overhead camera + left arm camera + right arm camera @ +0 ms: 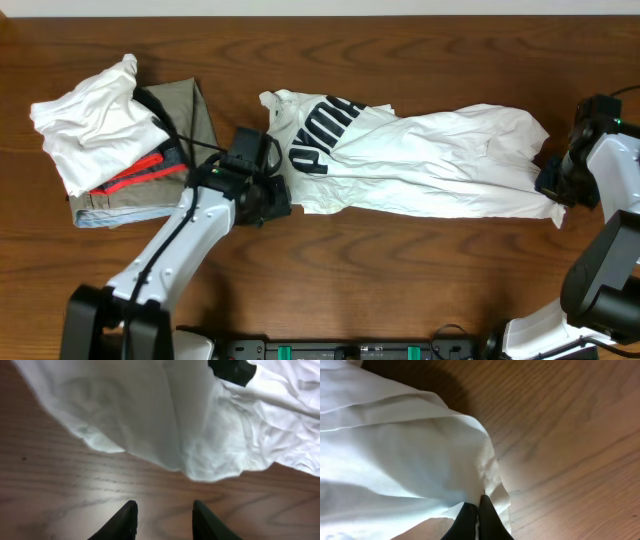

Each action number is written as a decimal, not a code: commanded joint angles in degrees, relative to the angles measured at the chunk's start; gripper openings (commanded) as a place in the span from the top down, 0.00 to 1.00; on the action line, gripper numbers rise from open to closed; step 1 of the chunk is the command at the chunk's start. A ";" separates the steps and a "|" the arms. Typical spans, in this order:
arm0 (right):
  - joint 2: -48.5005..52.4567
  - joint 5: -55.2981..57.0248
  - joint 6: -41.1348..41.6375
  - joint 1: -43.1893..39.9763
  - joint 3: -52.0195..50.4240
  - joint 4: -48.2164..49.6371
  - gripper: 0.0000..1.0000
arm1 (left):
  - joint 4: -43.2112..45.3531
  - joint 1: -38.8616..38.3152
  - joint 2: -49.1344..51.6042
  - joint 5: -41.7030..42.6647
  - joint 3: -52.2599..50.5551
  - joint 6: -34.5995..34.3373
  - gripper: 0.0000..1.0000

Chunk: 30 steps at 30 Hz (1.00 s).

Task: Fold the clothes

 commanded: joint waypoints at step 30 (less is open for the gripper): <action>-0.04 -4.50 -2.12 0.20 0.70 0.20 0.99 | 53.07 3.96 18.78 -5.49 0.42 2.71 0.58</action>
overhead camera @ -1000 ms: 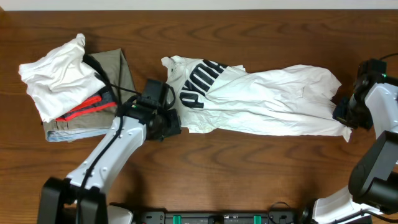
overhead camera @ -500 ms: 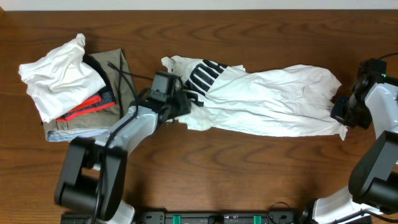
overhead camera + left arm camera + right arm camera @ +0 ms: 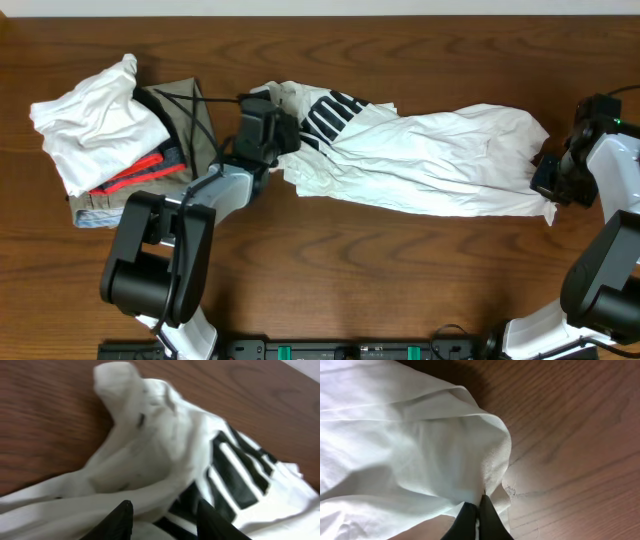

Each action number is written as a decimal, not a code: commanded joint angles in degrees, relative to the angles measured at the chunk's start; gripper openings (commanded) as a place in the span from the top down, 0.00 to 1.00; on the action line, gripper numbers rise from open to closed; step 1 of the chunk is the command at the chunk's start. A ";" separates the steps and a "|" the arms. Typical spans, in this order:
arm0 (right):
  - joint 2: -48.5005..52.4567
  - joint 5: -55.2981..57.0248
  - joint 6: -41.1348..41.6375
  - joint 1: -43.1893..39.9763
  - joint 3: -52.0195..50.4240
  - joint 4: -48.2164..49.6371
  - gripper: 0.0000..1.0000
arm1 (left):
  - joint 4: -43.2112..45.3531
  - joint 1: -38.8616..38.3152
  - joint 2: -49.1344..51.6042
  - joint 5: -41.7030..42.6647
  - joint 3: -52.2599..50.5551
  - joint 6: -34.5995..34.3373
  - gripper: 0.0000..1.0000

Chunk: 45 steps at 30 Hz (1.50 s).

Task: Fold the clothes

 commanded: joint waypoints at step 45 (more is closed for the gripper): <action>-0.04 -2.14 -2.10 0.20 0.68 0.20 0.99 | -21.92 -6.82 -5.44 13.27 -1.01 1.22 0.78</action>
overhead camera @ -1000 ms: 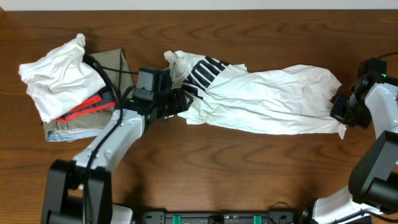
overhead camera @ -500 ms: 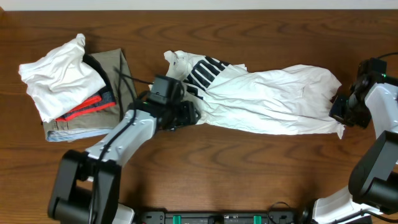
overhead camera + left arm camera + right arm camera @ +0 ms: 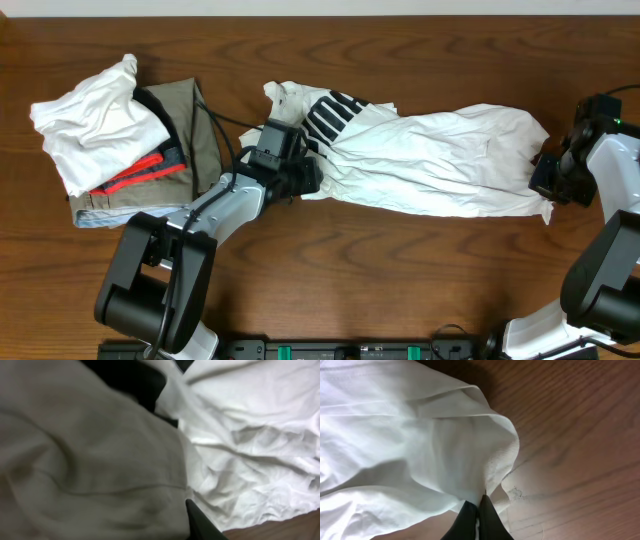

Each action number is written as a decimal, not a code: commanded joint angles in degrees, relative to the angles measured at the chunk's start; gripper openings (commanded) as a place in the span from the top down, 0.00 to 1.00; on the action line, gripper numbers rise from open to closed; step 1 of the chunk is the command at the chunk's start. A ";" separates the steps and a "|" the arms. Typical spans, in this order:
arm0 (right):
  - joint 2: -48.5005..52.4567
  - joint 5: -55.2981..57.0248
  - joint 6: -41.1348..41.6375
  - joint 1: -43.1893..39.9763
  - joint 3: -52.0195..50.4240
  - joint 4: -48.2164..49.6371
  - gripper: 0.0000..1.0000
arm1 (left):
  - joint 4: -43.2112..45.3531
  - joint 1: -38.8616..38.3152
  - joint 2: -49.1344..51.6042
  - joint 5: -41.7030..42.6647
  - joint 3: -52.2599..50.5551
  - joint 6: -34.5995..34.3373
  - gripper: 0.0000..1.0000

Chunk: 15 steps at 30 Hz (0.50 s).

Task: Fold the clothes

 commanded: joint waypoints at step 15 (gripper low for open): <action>-1.84 -15.98 -10.51 0.20 2.54 0.24 0.99 | -9.40 2.97 -25.33 0.59 1.01 4.39 0.94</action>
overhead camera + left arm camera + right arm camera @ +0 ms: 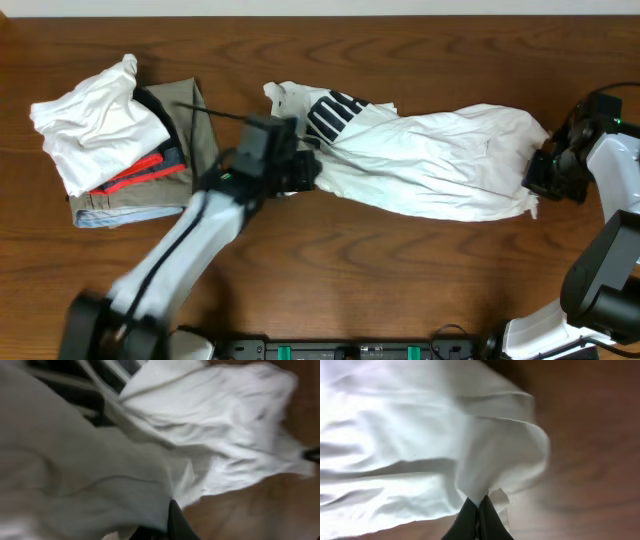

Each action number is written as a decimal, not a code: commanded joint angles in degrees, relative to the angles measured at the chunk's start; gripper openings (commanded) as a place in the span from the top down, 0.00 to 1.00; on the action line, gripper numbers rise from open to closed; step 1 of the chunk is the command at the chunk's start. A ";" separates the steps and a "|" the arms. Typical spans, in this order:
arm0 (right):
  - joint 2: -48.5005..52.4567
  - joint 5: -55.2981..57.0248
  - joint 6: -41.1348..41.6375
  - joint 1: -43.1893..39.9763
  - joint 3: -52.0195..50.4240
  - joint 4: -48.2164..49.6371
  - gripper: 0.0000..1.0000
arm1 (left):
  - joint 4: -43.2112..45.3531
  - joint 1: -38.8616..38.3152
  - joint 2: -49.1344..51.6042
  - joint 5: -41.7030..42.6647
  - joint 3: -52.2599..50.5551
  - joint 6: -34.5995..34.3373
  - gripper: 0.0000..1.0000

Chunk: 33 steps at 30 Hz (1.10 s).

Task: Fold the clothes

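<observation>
A white T-shirt (430, 160) with black lettering lies bunched lengthwise across the middle of the wooden table (400, 270). My left gripper (300, 172) is shut on its left end, just below the lettering. In the left wrist view the cloth (100, 460) covers most of the frame and only one dark fingertip (174, 519) shows. My right gripper (536, 180) is shut on the shirt's right hem. In the right wrist view the right gripper (479, 502) pinches the white fabric (420, 435) between closed fingers.
At the far left lies a pile of clothes: a crumpled white garment (95, 115) on top, a folded khaki piece (198, 125), and a red and black item (140, 172). A black cable (215, 115) runs over the khaki piece.
Both wrist views are now motion-blurred. The shirt's right end and my right gripper have shifted slightly left. My left forearm now lies at a lower angle, with the gripper still at the shirt's left end.
My left gripper first stood open over bare table at the shirt's near left edge, then open at the collar end. Later it was buried in cloth below the lettering, where it now holds. The right gripper stayed shut on the right hem throughout.
</observation>
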 commanded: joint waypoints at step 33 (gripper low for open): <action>-34.32 -2.16 -2.89 -4.68 26.38 -6.25 0.99 | -12.24 12.81 -35.54 -11.52 12.15 6.82 0.94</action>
